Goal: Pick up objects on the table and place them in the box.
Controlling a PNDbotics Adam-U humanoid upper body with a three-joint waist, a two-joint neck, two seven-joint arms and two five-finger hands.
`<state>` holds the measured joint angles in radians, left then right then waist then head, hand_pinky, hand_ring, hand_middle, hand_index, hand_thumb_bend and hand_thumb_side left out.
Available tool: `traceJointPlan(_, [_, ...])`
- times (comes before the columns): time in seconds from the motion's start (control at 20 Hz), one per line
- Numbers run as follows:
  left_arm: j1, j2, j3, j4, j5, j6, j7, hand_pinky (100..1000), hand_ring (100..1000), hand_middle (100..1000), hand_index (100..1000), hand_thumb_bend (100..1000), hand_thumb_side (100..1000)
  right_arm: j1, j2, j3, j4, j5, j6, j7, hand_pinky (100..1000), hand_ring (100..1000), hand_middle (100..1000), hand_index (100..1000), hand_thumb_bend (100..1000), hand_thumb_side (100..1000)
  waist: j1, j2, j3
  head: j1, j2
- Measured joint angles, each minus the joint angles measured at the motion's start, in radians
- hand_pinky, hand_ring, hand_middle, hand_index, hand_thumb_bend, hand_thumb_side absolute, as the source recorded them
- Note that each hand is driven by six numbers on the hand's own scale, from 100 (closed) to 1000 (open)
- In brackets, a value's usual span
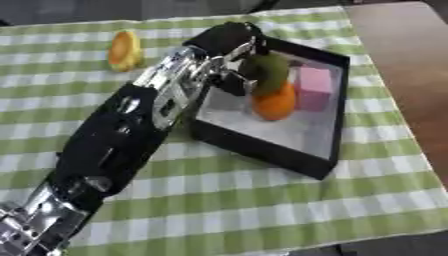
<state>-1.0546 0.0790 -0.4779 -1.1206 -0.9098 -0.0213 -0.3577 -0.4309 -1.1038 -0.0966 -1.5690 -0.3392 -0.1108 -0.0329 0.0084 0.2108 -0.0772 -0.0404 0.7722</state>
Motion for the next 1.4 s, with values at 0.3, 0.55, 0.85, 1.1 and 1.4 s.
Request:
traceJointPlan(0.3, [0.000,0.003,0.005,-0.045,-0.014,0.022,-0.027,859,853,802,872,748,500,0.004,0.000,0.005,0.006,0.002,0.000,0.001,865,877,759,834,100,463,0.000,0.000,0.005,-0.007,0.000])
traceJointPlan(0.55, [0.000,0.018,0.009,-0.085,0.001,0.048,-0.032,857,849,799,869,694,459,0.010,0.000,0.005,0.007,0.004,0.000,0.001,865,877,759,834,100,463,0.000,0.000,0.011,-0.009,0.000])
traceJointPlan(0.85, [0.000,0.053,0.017,-0.164,0.051,0.084,-0.021,839,835,777,848,444,418,0.019,0.000,0.005,0.012,0.009,-0.003,-0.002,865,877,759,834,100,451,0.000,-0.001,0.027,-0.018,0.000])
traceJointPlan(1.1, [0.004,0.138,0.034,-0.218,0.121,0.129,-0.056,831,841,776,840,353,387,0.035,-0.010,-0.002,0.013,0.008,-0.008,-0.008,865,877,759,835,100,455,0.000,-0.003,0.052,-0.033,0.000])
traceJointPlan(1.4, [0.028,0.271,0.077,-0.237,0.197,0.190,-0.091,841,854,787,864,381,474,0.053,-0.015,-0.014,0.018,0.006,-0.013,-0.018,864,877,759,834,100,454,0.000,-0.006,0.066,-0.054,0.000])
